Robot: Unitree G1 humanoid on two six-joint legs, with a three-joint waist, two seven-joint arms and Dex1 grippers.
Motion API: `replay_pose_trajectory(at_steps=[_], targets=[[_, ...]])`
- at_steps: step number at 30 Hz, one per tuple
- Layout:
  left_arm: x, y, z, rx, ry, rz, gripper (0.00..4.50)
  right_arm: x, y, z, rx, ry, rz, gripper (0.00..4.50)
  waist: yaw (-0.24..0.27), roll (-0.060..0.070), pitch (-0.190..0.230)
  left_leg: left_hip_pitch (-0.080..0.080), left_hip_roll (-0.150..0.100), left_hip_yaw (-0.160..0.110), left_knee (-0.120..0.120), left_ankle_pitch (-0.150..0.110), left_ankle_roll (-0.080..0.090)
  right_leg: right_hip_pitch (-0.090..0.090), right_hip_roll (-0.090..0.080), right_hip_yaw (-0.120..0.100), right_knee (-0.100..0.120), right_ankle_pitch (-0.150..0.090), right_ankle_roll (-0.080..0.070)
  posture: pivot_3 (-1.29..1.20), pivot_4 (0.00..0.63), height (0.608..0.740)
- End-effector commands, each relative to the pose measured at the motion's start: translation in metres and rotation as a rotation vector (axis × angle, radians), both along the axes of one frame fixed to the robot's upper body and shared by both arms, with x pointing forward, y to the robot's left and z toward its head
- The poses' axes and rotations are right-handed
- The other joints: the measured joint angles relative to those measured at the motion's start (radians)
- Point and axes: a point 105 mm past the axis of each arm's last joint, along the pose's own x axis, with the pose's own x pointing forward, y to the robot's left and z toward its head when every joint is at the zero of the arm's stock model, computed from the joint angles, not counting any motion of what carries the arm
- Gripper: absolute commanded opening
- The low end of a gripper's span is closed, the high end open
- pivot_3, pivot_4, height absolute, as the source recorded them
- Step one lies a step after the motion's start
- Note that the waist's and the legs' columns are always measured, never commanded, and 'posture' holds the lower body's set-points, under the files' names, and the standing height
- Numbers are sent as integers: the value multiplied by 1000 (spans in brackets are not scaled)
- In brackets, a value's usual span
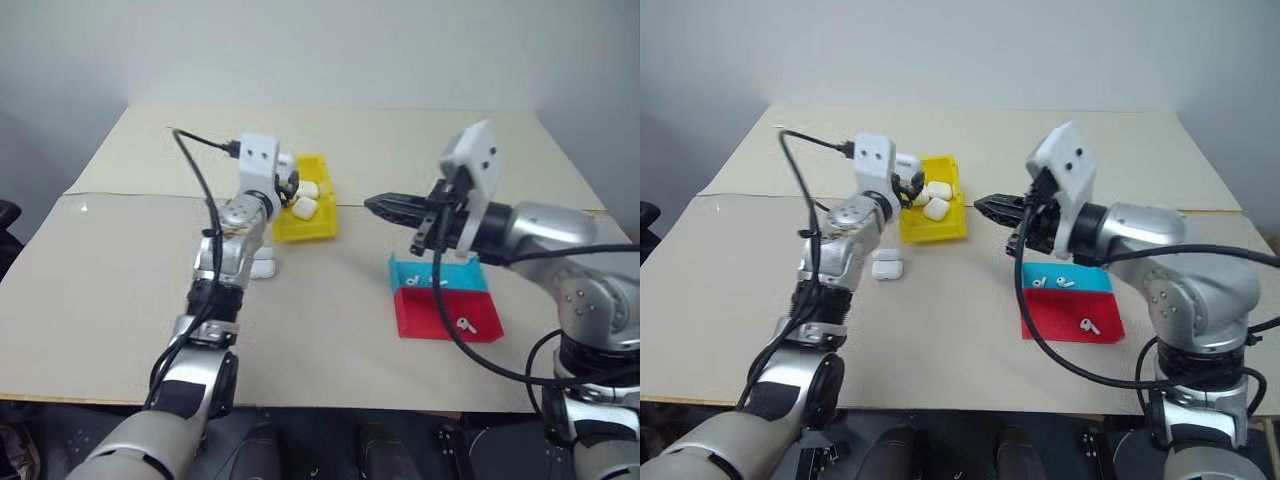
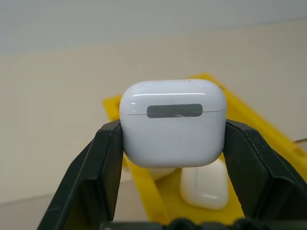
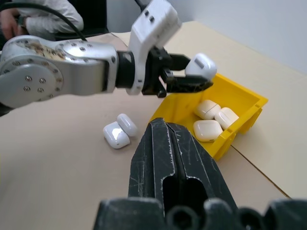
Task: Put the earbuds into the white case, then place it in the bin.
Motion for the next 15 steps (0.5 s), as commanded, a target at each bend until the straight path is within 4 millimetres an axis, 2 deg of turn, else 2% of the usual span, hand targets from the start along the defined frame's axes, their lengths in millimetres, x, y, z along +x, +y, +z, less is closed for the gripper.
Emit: replay_pose_trajectory(at_steps=[1, 3, 8, 15], targets=[[9, -11, 4, 44, -30, -28, 2800, -5, -3, 2, -27, -30, -52, 30, 4, 0, 0, 0, 0, 0, 0, 0, 0, 0, 0, -1, 0, 0, 0, 0, 150, 740], [11, -17, 2, 51, -33, -56, 2800, -6, -3, 1, -31, -25, -61, 30, 3, 0, 0, 0, 0, 0, -1, 0, 0, 1, 0, -1, -1, 0, 0, 0, 150, 740], [12, -24, 2, 52, -41, -109, 4425, -6, -5, 1, -33, -21, -65, 0, 1, 0, 0, 0, 0, 0, -1, 0, 1, 1, 0, -1, -3, 0, 0, 0, 150, 740], [8, -19, 4, 45, -56, -130, 4469, -4, -3, 4, -26, -22, -50, 0, 0, 0, 0, 0, 0, 0, 0, 0, 0, 1, 0, -1, -3, 0, 0, 0, 150, 740]])
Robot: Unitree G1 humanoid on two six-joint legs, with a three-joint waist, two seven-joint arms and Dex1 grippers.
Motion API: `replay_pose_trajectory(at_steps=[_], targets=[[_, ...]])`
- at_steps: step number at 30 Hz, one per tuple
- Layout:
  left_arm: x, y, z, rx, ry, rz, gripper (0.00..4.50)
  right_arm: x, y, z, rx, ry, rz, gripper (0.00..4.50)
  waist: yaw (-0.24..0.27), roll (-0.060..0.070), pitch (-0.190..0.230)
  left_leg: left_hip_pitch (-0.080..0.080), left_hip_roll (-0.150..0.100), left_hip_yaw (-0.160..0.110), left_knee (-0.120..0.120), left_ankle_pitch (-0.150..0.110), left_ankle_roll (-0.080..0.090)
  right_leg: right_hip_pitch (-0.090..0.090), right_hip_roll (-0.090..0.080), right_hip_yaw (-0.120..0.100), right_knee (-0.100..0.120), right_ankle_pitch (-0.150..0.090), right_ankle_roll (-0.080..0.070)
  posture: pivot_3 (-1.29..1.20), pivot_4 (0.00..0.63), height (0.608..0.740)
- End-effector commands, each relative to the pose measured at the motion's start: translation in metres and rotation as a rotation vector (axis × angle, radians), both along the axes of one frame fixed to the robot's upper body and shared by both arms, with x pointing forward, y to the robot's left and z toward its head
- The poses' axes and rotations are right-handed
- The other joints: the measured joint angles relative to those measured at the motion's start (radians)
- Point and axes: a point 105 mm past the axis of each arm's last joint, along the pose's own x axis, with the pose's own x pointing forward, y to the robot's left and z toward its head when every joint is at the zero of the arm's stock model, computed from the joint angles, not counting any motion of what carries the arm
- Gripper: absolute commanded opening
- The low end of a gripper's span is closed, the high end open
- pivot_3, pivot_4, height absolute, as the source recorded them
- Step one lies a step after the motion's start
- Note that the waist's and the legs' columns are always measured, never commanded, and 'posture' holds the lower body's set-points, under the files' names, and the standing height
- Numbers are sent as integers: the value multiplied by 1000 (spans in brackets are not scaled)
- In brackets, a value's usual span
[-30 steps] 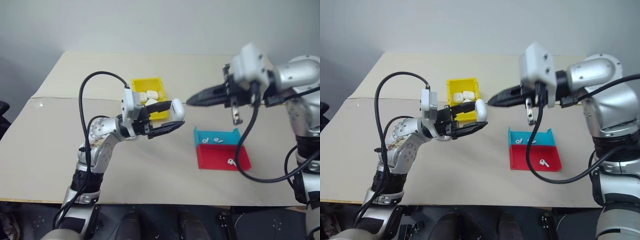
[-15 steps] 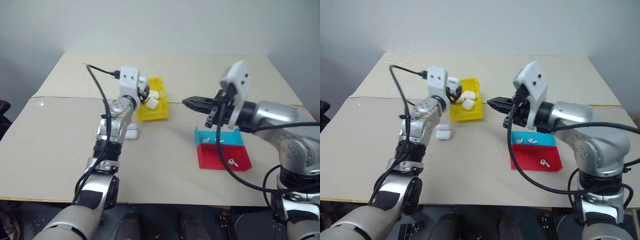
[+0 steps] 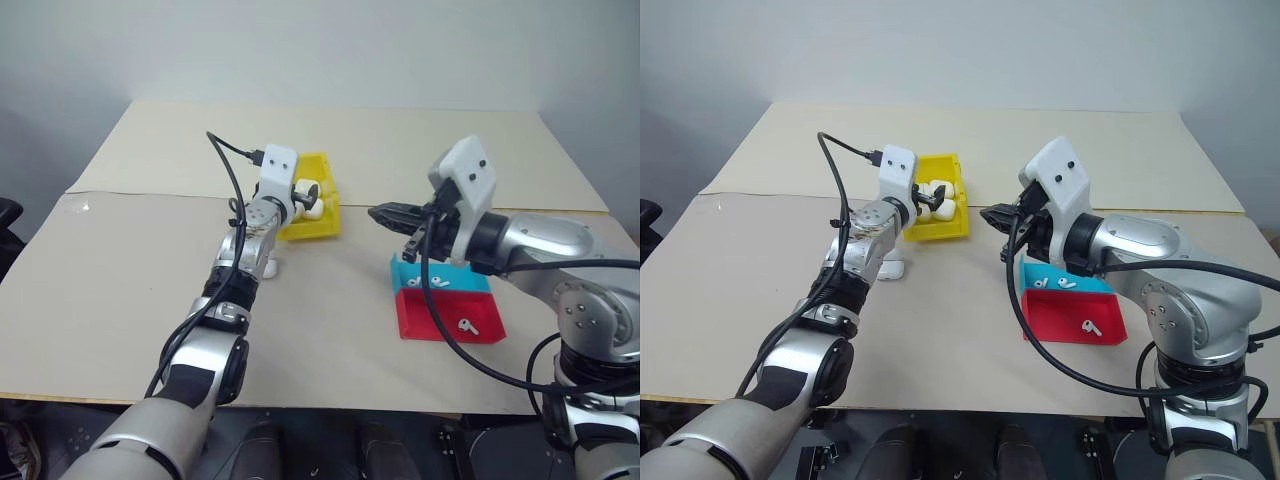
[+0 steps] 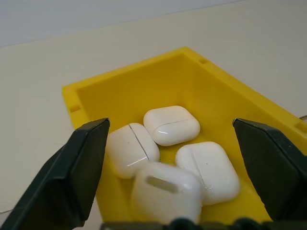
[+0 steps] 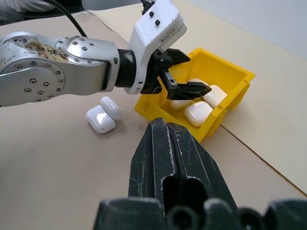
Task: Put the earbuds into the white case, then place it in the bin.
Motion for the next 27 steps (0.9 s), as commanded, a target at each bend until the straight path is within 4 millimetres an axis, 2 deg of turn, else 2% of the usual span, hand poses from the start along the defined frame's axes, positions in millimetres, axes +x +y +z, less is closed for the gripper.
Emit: replay_pose_trajectory(at_steps=[1, 3, 8, 14, 16, 18, 23, 27], targets=[[-4, 5, 17, -27, -60, -14, 4469, -3, 1, 14, 8, -53, 15, 0, 0, 0, 0, 0, 0, 0, 0, 0, 0, 0, 0, 0, 0, 0, 0, 0, 150, 740], [-10, 10, 29, -48, -118, -25, 4469, -3, -1, 16, 14, -56, 17, 0, -3, 0, 0, 0, 0, 0, 0, 0, 0, 0, 0, 0, 2, 0, 0, 0, 150, 740], [-46, 32, 67, -118, -220, -207, 4469, -4, -10, 21, 40, -78, 28, 0, -10, 0, 0, -1, 1, 0, -1, 0, 0, -1, 0, 0, 3, 0, 0, 0, 150, 740], [-111, 70, 87, 25, -266, -446, 4469, -2, -37, 19, 53, -126, 57, 0, -17, 0, 0, 0, 1, 0, -1, 0, 0, 0, 0, 0, 2, 0, 0, 0, 150, 740], [-130, 82, 89, 26, -265, -459, 4469, 2, -47, 13, 26, -138, 53, 0, -17, 0, 0, 0, 1, 1, -1, 0, 0, 0, 0, 0, 2, 0, 0, 0, 150, 740], [-150, 92, 82, 62, -240, -482, 4469, 3, -55, 4, -6, -155, 65, 0, -16, 0, 0, 1, 1, 1, 0, 0, 0, 0, 0, 0, 0, 0, 0, 0, 150, 740], [-191, 97, 63, 105, -91, -615, 4469, -1, -64, -16, -64, -131, 133, 0, -17, 0, 0, 2, 2, 1, 0, 0, 0, 0, 0, 1, 1, 0, 0, 0, 150, 740], [-213, 98, 49, 144, -10, -642, 4469, -7, -66, -25, -117, -112, 196, 0, -17, 0, 0, 4, 2, 2, 0, 0, 0, 1, 0, 1, 2, 0, 0, 0, 150, 740]])
